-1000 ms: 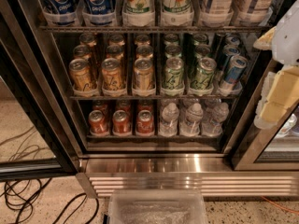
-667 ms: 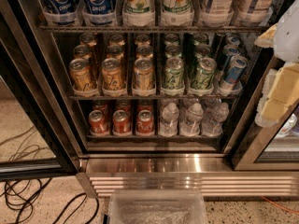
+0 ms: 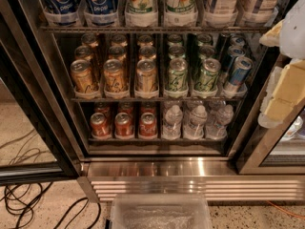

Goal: Pick redbull can from middle shelf of fridge

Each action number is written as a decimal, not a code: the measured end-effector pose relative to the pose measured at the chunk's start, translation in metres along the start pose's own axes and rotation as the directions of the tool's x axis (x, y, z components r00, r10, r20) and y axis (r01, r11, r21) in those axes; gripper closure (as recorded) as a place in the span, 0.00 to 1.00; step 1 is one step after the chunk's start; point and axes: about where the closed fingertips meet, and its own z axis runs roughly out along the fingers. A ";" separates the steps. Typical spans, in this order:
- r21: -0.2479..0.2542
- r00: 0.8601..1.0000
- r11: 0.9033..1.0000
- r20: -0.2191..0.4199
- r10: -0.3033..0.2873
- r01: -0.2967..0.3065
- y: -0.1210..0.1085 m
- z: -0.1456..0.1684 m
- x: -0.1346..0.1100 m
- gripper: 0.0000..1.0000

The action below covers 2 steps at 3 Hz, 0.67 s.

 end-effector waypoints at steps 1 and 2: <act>0.000 1.000 1.000 0.000 0.000 0.000 0.000 0.000 0.000 0.00; -0.023 0.997 1.000 0.071 0.021 -0.019 0.002 0.006 -0.002 0.00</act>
Offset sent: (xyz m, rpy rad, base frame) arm 0.0000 0.0070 -0.0206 0.2213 0.0397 0.0091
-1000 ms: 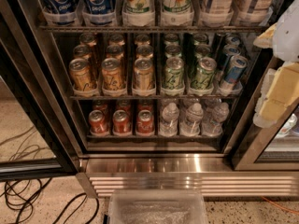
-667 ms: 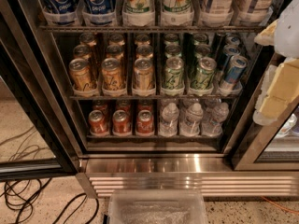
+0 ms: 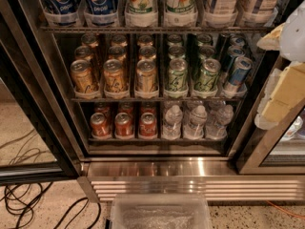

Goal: Pick redbull can from middle shelf of fridge

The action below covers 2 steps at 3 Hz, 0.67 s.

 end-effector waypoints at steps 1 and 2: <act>-0.025 0.997 0.999 0.076 0.034 -0.032 0.009 0.008 0.000 0.00; -0.024 0.996 0.999 0.078 0.035 -0.033 0.007 -0.001 -0.003 0.00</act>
Offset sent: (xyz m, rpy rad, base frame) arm -0.0581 0.0467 -0.0685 0.5521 0.1292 -0.1052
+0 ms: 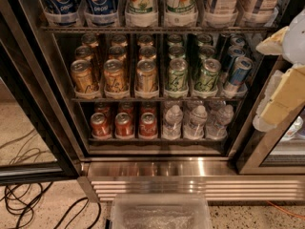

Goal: Pick redbull can from middle shelf of fridge

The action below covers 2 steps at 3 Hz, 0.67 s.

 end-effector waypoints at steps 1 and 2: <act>0.005 1.000 1.000 0.001 -0.002 0.002 0.001 -0.002 0.000 0.00; 0.005 1.000 1.000 0.005 -0.003 0.003 0.002 -0.005 -0.002 0.00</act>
Offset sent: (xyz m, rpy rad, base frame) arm -0.1141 0.0170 -0.0232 0.3210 -0.0483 0.0941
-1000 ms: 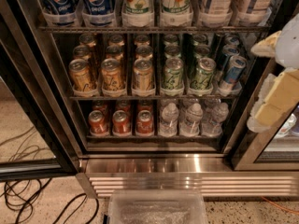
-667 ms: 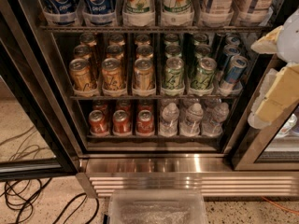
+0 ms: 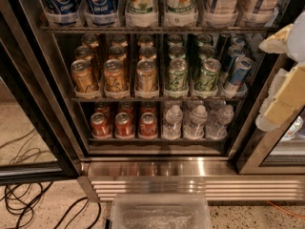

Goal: Pick redbull can from middle shelf of fridge

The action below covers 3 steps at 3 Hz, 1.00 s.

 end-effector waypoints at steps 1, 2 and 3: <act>0.019 0.998 0.999 0.035 -0.042 0.042 0.015 -0.011 -0.014 0.00; 0.019 0.998 0.999 0.035 -0.042 0.042 0.015 -0.015 -0.016 0.00; 0.020 0.998 0.999 0.036 -0.044 0.043 0.014 -0.019 -0.019 0.00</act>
Offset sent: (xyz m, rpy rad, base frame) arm -0.2088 0.0187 -0.1239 0.5541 0.1001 0.0214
